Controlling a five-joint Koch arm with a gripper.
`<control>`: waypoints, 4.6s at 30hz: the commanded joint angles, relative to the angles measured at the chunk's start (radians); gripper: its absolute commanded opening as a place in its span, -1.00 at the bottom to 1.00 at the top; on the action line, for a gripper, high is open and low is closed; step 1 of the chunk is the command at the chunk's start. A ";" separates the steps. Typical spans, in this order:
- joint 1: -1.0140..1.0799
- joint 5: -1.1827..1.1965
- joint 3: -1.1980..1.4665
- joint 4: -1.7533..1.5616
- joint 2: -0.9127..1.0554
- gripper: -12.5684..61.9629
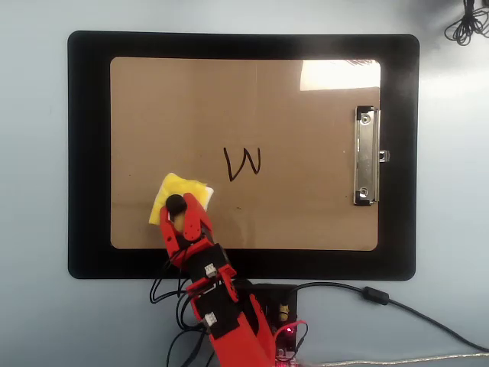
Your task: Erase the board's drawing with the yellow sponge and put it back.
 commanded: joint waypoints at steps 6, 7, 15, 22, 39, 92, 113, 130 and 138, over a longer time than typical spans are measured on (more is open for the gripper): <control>0.383 -0.018 -0.121 0.186 0.003 -0.88; 0.442 -0.014 -0.120 0.153 -0.044 -0.88; 0.626 0.091 -0.023 -0.245 -0.313 -0.88; 0.621 0.086 0.143 -0.673 -0.502 -0.88; 0.611 0.081 0.397 -0.856 -0.342 -0.88; 0.334 -0.035 0.161 -0.962 -0.693 -0.88; 0.592 -0.009 0.299 -0.945 -0.518 -0.88; 0.785 0.089 0.350 -0.957 -0.512 -0.88; 0.775 0.087 -0.009 -1.002 -0.896 -0.88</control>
